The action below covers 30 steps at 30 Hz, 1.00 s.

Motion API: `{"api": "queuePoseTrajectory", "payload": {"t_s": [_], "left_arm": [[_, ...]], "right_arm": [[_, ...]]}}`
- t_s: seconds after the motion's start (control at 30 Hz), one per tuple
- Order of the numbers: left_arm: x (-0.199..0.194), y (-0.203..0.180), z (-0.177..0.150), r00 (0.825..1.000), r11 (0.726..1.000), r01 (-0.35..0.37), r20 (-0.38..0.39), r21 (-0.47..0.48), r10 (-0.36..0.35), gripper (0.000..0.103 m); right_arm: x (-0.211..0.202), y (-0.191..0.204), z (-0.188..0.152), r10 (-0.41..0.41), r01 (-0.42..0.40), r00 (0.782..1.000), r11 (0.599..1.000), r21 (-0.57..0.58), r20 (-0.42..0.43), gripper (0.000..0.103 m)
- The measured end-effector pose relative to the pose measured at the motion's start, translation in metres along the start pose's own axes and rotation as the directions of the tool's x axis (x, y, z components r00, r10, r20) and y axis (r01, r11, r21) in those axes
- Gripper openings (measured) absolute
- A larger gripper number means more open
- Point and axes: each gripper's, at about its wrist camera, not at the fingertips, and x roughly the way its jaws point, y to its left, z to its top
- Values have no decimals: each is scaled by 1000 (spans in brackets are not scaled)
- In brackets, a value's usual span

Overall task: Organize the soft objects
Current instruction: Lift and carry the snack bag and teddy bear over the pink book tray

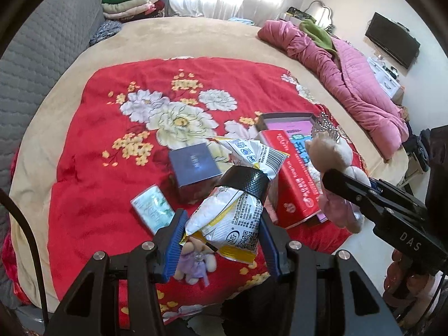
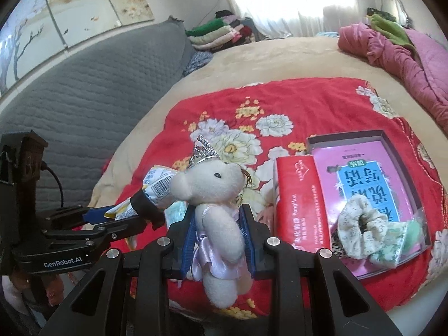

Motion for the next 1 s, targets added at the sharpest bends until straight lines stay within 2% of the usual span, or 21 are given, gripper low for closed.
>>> {"api": "queuePoseTrajectory", "payload": {"t_s": [0.5,0.77,1.0], "left_arm": [[-4,-50,16,999,996,42,16,84,-43,50],[3,-81,24,998,989,63,2,131,-64,50],[7,-121,34,996,977,89,7,196,-92,50]], "right_arm": [[-49,-40,7,-69,63,994,996,68,82,30],[-91,-86,7,-174,151,975,976,155,142,30],[-115,-116,4,-231,196,959,959,206,163,30]]}}
